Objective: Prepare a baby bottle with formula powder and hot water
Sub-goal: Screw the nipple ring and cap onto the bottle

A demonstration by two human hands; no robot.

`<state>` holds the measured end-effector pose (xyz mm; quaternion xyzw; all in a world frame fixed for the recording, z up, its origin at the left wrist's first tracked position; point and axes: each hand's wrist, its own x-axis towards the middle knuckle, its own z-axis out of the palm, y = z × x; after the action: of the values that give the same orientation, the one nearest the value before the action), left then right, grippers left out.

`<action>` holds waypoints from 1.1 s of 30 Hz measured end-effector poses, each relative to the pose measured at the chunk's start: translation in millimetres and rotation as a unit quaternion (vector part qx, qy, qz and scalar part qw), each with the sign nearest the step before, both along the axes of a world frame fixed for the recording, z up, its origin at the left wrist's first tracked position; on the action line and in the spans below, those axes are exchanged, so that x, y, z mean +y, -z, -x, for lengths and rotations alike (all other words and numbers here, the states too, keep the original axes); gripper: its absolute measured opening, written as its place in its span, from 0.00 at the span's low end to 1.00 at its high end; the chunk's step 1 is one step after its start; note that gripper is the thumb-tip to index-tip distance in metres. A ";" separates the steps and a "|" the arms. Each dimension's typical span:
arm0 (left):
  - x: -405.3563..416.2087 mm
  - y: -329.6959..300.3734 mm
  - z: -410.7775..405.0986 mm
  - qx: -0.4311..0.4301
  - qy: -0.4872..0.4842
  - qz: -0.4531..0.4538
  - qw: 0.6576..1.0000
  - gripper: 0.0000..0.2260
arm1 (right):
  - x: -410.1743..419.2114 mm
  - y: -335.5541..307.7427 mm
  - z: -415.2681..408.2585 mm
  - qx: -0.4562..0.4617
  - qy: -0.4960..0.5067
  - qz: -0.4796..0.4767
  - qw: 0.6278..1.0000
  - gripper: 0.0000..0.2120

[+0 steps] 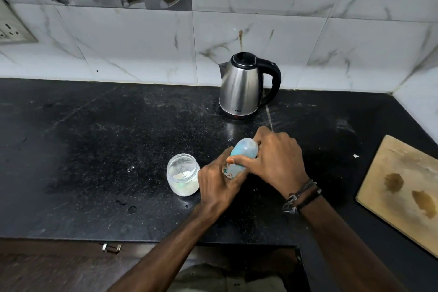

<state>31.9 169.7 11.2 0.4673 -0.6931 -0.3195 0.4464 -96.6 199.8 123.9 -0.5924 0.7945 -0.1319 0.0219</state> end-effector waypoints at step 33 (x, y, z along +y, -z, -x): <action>3.3 -4.9 -8.3 0.081 -0.023 -0.042 0.996 0.20 | -7.4 43.4 6.1 -0.393 -0.105 0.015 0.914 0.35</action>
<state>40.1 173.0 16.1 0.4740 -0.6300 -0.3750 0.4877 -102.7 192.5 80.5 -0.5731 0.6530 -0.3626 0.3371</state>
